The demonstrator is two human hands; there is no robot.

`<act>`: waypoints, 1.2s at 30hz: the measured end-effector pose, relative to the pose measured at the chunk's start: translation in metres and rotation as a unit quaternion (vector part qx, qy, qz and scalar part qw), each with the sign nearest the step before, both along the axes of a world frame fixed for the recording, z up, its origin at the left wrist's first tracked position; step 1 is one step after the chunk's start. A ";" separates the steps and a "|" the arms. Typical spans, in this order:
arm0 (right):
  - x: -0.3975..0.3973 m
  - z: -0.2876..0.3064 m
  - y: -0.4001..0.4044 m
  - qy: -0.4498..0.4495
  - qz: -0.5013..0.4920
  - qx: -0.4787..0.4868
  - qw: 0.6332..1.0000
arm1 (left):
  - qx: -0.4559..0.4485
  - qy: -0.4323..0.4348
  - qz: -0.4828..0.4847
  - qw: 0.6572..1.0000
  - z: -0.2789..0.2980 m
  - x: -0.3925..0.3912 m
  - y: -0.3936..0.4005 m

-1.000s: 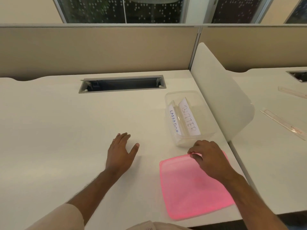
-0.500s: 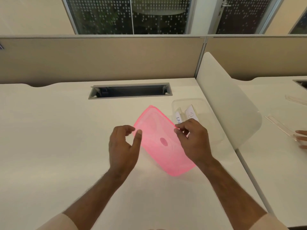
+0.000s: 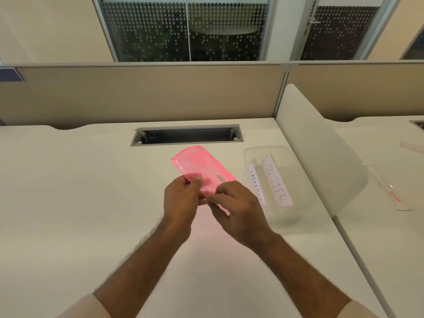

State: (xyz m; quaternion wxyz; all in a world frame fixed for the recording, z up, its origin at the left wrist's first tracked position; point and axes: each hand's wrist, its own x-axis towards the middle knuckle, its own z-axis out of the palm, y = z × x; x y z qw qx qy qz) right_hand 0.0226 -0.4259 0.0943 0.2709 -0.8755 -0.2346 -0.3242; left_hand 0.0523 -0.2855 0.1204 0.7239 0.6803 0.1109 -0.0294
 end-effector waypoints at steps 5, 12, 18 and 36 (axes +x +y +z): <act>-0.001 0.001 -0.028 0.059 -0.014 0.125 0.990 | 0.025 -0.015 0.030 0.999 -0.002 0.007 0.018; 0.010 0.002 -0.071 0.153 -0.151 0.221 0.951 | 0.052 -0.064 0.050 0.995 -0.008 0.018 0.025; 0.023 0.000 -0.096 0.272 -0.156 0.330 0.891 | 0.050 -0.053 0.010 0.997 -0.011 0.032 -0.013; 0.039 -0.035 -0.192 0.267 -0.310 0.186 0.893 | 0.161 -0.077 -0.104 0.978 -0.071 0.053 -0.152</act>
